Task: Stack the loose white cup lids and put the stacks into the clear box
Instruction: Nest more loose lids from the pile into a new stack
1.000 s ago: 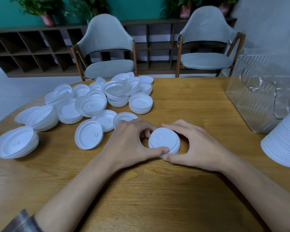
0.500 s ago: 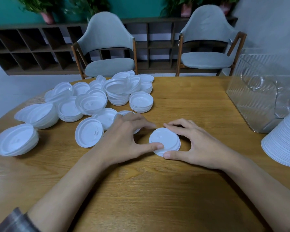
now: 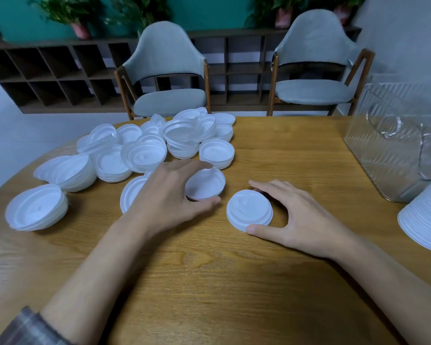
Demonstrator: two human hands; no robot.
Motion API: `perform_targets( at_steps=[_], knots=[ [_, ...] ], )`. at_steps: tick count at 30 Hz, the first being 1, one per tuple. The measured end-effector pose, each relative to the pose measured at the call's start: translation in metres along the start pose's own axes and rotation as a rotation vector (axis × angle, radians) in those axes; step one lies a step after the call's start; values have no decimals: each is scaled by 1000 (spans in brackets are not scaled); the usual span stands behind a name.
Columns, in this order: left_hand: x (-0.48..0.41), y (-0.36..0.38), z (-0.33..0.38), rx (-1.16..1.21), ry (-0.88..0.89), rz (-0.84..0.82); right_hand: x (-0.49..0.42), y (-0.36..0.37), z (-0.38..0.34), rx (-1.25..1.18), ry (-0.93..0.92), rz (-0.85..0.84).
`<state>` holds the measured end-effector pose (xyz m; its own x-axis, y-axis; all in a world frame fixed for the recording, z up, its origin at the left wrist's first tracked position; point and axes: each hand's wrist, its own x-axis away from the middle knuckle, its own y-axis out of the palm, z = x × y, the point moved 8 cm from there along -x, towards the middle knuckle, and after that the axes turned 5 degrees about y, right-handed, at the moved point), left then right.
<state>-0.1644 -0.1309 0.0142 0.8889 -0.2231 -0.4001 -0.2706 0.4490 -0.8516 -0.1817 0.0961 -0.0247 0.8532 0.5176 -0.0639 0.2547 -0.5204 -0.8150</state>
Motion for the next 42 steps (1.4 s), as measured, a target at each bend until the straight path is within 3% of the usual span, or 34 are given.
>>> perform_targets(
  at_steps=[3,7,15,22,25,35,42],
  knots=[
    [3,-4,10,255,-77,97,1,-1,-2,-6,1,33],
    [4,7,28,488,-107,53,1,-1,-4,-27,15,60],
    [6,22,30,529,-81,-99,0,-1,-6,-35,0,78],
    [2,16,23,585,-86,14,-1,-1,-6,-50,1,87],
    [0,24,27,607,-68,-55,0,-1,-5,-43,-5,89],
    [3,32,36,383,43,-127,-1,-1,-8,-51,-18,84],
    [-1,26,39,424,30,44,-1,-2,-7,-49,-20,93]
  ],
)
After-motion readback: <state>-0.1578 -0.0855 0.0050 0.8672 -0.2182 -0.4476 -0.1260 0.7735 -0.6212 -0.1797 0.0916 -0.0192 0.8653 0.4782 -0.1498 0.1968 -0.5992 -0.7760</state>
